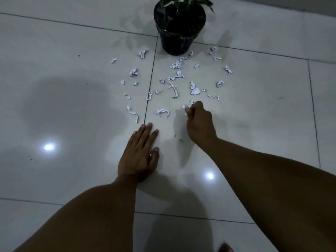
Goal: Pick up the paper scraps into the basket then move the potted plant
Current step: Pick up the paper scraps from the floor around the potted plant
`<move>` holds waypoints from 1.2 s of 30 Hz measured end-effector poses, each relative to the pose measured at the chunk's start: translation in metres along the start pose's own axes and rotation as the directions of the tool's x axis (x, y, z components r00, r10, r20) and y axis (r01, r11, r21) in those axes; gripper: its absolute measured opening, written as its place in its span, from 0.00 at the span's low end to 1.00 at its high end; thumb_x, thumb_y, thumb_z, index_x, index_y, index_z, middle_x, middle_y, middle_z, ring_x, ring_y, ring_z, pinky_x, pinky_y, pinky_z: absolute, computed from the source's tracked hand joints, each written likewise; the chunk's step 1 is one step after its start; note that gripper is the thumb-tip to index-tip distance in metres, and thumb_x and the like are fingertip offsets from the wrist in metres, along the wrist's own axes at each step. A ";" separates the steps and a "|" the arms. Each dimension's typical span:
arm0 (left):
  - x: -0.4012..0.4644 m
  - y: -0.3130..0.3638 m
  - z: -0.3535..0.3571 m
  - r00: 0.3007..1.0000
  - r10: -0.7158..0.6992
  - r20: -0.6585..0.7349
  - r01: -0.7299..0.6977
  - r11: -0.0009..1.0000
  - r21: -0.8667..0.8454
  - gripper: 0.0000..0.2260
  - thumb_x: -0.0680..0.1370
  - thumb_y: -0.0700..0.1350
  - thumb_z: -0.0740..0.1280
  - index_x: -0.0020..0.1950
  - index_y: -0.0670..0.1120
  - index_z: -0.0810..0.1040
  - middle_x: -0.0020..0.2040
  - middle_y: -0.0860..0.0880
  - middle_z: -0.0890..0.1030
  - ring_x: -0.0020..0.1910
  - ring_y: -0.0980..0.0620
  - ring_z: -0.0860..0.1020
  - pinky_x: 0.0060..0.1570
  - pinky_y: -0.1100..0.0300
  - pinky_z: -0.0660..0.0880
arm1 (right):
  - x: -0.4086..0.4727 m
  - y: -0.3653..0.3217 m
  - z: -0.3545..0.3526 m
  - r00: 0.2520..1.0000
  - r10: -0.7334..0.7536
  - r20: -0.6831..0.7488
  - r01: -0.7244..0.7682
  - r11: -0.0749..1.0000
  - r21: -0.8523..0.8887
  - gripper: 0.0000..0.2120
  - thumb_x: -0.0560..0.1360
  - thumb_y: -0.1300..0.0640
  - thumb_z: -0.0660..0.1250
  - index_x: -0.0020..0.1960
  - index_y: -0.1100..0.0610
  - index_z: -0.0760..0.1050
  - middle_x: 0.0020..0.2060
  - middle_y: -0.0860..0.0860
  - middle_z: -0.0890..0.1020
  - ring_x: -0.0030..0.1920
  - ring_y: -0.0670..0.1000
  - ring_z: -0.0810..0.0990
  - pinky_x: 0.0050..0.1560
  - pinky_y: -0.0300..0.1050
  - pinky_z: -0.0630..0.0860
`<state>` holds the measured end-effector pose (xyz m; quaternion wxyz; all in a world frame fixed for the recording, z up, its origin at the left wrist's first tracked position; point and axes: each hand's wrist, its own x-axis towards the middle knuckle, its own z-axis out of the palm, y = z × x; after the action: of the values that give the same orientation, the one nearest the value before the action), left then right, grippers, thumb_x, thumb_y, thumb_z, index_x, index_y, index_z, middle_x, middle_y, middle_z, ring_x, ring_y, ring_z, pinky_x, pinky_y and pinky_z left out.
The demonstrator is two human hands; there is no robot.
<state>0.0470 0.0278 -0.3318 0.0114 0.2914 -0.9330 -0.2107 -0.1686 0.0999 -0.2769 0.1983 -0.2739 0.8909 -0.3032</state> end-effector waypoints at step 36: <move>0.001 0.000 -0.001 1.000 -0.002 -0.026 0.002 1.000 -0.019 0.27 0.79 0.53 0.58 0.79 0.51 0.64 0.82 0.52 0.57 0.81 0.54 0.52 0.78 0.56 0.50 | 0.027 0.016 0.000 0.981 0.022 -0.193 -0.028 0.999 -0.032 0.09 0.77 0.60 0.67 0.52 0.57 0.85 0.46 0.55 0.86 0.49 0.55 0.83 0.48 0.31 0.65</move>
<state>0.0462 0.0266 -0.3310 0.0260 0.2950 -0.9304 -0.2160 -0.1955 0.0940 -0.2925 0.1100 -0.2354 0.9145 -0.3101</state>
